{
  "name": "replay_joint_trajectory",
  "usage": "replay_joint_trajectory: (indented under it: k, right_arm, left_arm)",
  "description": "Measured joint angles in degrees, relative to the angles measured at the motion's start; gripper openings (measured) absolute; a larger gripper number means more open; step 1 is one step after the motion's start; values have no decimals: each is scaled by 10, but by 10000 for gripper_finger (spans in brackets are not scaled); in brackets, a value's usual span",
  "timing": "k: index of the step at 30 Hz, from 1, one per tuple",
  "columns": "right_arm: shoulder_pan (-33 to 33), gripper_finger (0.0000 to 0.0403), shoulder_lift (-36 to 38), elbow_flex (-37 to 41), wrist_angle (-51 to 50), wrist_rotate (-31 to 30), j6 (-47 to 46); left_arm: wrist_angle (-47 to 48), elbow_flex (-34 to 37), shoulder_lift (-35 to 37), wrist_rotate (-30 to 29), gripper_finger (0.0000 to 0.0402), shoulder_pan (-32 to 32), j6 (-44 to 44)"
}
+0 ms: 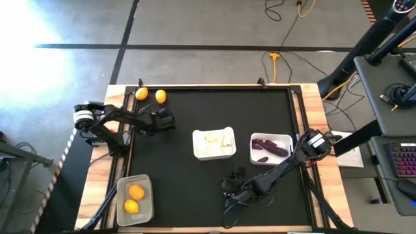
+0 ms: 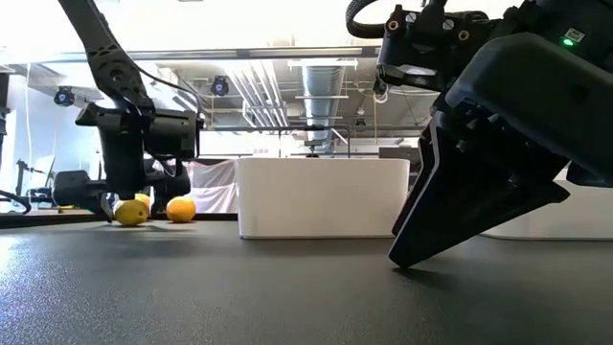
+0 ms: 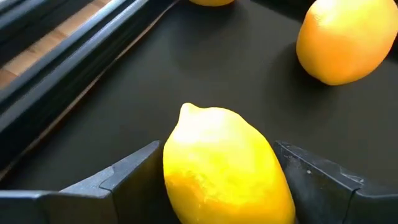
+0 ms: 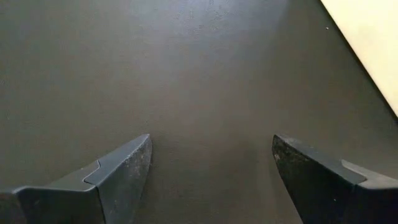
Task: Sort produce into baskets
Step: Put the lemon into the gray bin
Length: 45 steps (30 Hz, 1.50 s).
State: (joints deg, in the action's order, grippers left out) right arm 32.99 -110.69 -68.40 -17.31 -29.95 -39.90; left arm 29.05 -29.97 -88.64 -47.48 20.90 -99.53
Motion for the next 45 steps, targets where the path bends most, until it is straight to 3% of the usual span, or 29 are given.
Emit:
replay_joint_trajectory:
  k: [6,11,14,21,26,29,32,36,41,45]
  right_arm:
    - [0,327,0,0,2,0,-6]
    - [0,327,0,0,3,0,-6]
    - [0,327,0,0,3,-1,-6]
    - [0,327,0,0,4,-1,-6]
    - [0,327,0,0,4,-1,-4]
    - [-3,327,0,0,4,-1,1]
    - [-9,327,0,0,4,-1,4]
    - [-22,327,0,0,5,-1,10]
    - [-46,327,0,0,6,-1,35]
    - [-65,327,0,-3,14,-1,39]
  left_arm:
    - [-87,42,1,-15,255,-1,27]
    - [-102,59,3,-20,211,-13,49]
    - [-101,57,3,-30,205,-43,104]
    - [-98,22,26,-8,232,-170,252]
    - [-50,-25,86,-56,219,-301,327]
    - [2,-64,130,-70,212,-377,418]
    - [70,-111,169,-25,216,-447,502]
    - [141,-169,208,90,228,-531,544]
    - [136,-217,228,154,231,-629,533]
    - [138,-229,224,223,232,-697,469]
